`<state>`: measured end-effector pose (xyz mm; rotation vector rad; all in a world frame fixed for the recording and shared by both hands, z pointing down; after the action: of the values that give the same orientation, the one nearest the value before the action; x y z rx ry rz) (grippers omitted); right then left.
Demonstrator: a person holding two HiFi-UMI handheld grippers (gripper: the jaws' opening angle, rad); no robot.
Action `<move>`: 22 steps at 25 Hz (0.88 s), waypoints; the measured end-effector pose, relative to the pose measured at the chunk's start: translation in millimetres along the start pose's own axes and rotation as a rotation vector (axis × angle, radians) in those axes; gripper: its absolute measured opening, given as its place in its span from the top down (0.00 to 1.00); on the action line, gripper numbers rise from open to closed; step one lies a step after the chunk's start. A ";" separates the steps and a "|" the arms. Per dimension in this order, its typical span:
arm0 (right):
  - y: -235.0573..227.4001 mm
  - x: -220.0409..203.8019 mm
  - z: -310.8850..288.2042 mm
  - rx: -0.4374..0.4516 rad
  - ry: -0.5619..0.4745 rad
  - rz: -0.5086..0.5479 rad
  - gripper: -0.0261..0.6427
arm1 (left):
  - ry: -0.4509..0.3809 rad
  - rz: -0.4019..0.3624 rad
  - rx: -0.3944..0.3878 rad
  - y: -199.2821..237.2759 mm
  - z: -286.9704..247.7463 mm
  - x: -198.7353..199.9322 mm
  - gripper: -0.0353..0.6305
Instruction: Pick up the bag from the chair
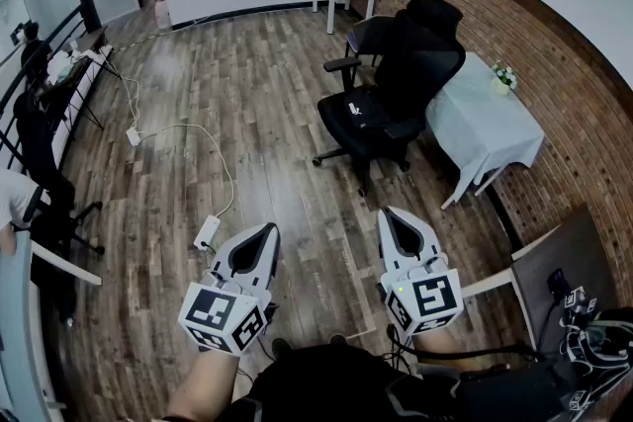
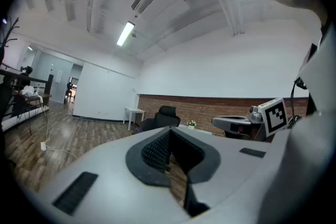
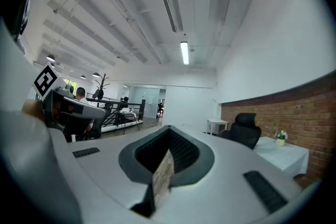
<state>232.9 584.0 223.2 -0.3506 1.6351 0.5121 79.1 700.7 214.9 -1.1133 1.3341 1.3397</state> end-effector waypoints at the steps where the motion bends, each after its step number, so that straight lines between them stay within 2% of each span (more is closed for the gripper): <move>1: 0.1 0.5 0.5 -0.001 0.000 0.001 0.94 | 0.002 0.001 -0.001 -0.8 1.2 0.2 0.94; 8: 3.3 5.5 0.8 -0.005 -0.005 0.010 0.94 | -0.016 0.009 -0.019 -4.2 4.4 9.7 0.94; 12: 11.9 6.5 -2.7 0.019 0.003 0.002 0.94 | -0.018 0.066 -0.025 1.4 7.7 10.5 0.94; 16: 20.3 5.8 -6.9 0.048 0.005 0.005 0.94 | -0.014 0.032 -0.021 3.7 10.9 10.7 0.94; 22: 38.5 3.0 -12.0 0.039 0.011 0.001 0.94 | -0.015 0.038 -0.020 19.4 25.0 6.5 0.94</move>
<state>202.7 610.8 226.0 -0.3242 1.6533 0.4790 59.0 725.9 212.0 -1.0934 1.3398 1.3895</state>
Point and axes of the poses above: the fingertips, and each gripper's own axes: z backward along the fingers, y to its left, x out of its top, the point moved 2 cm from there along z, backward along the fingers, and after that the axes turned 1 degree about -z, right-handed, at the moved point
